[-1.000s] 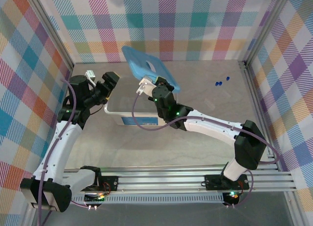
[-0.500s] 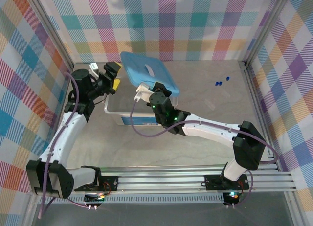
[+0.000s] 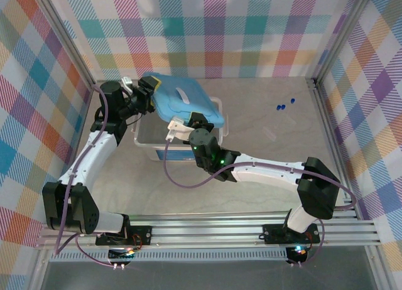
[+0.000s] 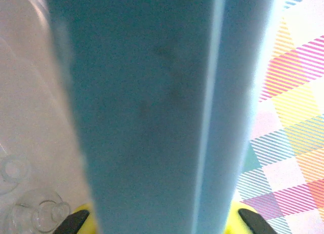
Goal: Organize the chemistry lab equipment
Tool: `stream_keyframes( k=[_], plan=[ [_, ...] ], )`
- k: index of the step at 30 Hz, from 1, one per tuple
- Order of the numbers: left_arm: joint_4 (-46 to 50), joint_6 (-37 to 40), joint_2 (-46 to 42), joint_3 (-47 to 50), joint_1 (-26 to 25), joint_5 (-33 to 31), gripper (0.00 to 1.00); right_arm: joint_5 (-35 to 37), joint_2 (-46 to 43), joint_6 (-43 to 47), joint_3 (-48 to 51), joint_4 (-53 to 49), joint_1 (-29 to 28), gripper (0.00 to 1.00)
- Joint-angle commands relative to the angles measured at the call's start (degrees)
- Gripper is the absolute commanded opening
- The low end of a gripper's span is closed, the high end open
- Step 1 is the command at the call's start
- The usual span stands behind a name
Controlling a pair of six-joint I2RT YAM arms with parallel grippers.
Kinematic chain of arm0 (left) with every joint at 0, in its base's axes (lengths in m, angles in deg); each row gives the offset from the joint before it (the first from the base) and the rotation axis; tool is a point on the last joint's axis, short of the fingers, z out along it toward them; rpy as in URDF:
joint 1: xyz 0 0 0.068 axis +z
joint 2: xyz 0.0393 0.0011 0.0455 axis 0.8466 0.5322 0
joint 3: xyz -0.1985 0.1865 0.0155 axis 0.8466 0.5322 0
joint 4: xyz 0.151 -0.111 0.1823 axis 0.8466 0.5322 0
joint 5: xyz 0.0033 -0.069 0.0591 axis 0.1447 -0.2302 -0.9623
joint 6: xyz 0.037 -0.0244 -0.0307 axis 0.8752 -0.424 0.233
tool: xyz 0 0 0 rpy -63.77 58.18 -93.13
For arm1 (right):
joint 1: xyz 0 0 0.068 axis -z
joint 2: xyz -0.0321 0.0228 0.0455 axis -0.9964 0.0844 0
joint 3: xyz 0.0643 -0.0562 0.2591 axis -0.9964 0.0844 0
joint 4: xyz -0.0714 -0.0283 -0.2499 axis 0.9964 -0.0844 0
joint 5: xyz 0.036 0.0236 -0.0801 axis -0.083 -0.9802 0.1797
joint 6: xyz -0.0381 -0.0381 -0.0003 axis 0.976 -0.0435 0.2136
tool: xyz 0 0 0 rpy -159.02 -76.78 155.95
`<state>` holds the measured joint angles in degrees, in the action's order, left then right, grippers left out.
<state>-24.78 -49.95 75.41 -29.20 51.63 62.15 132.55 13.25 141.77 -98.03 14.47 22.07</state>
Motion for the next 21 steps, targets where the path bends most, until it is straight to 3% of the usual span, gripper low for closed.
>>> stream_keyframes(
  k=[1, 7, 13, 21],
  plan=[
    [-2.9, -2.0, 0.7, -2.6, 0.6, 2.7, 0.57, 1.3, -1.8, 2.2, 0.3, 6.7, -0.5, 0.00],
    [-1.9, -2.2, 2.7, -4.4, 0.6, 4.2, 0.33, 1.5, -1.2, 5.9, 0.6, 10.0, -0.8, 0.00],
    [-3.6, -4.5, 4.5, -5.9, 0.6, 6.1, 0.03, 1.7, -1.1, 8.7, 0.9, 14.5, -0.7, 0.00],
    [-7.6, -7.8, 4.6, -4.7, 0.6, 7.0, 0.00, 2.0, -1.2, 9.3, 0.7, 14.9, -0.8, 0.00]
  ],
)
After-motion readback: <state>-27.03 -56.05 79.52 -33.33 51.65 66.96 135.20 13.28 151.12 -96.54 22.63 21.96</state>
